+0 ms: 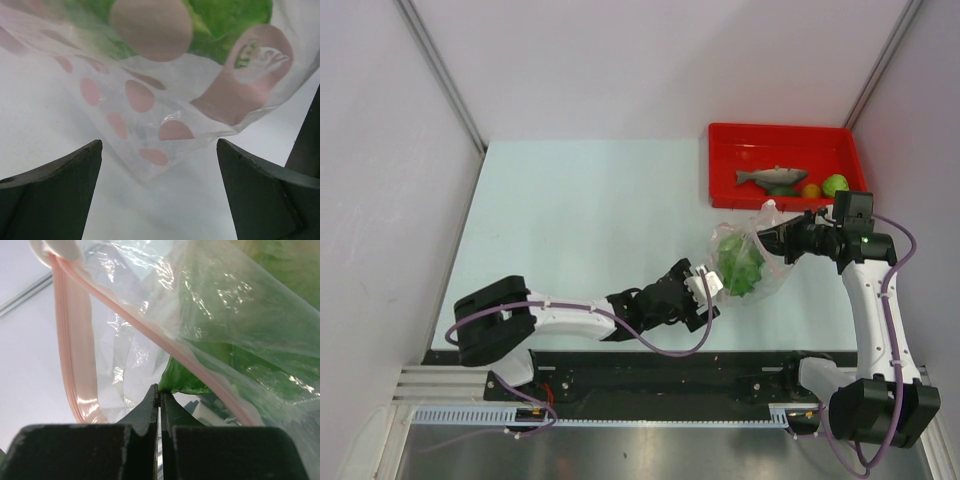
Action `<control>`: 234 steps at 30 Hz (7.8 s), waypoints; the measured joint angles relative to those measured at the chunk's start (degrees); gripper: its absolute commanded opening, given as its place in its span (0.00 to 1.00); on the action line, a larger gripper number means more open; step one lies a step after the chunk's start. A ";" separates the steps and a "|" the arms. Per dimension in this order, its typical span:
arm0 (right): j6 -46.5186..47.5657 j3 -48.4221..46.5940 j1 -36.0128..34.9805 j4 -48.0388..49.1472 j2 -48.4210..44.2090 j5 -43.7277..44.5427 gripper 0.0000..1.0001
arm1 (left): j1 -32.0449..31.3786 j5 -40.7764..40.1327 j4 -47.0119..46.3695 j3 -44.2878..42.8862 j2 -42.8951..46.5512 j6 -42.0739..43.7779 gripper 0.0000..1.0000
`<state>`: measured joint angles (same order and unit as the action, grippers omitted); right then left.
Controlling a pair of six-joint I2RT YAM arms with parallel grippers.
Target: Open the zip-top bag and remove the fake food
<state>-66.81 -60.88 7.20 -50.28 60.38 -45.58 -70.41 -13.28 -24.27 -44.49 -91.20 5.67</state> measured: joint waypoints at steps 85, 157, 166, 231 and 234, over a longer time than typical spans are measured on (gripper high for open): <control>43.19 -1.42 -10.14 -5.40 -3.50 9.97 0.00 | 10.25 46.49 27.26 -10.49 13.53 -11.65 0.86; 36.81 14.03 -10.84 -15.04 -13.84 19.89 0.54 | 11.65 43.15 39.95 -46.71 -15.93 -30.01 0.00; 39.39 13.46 0.59 -18.91 -13.75 17.84 0.54 | 13.70 39.98 42.25 -46.73 -16.13 -29.09 0.00; 33.44 25.66 -24.63 23.85 0.87 32.85 0.59 | 21.90 30.62 44.24 -34.64 -16.41 -28.68 0.00; 34.29 25.66 -24.83 26.99 4.52 31.82 0.74 | 21.97 30.71 44.48 -34.56 -16.35 -28.63 0.00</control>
<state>-32.51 -35.22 -17.63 -23.29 64.90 -13.76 -48.45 17.43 20.21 -79.05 -107.55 -22.96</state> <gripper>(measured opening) 0.624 0.003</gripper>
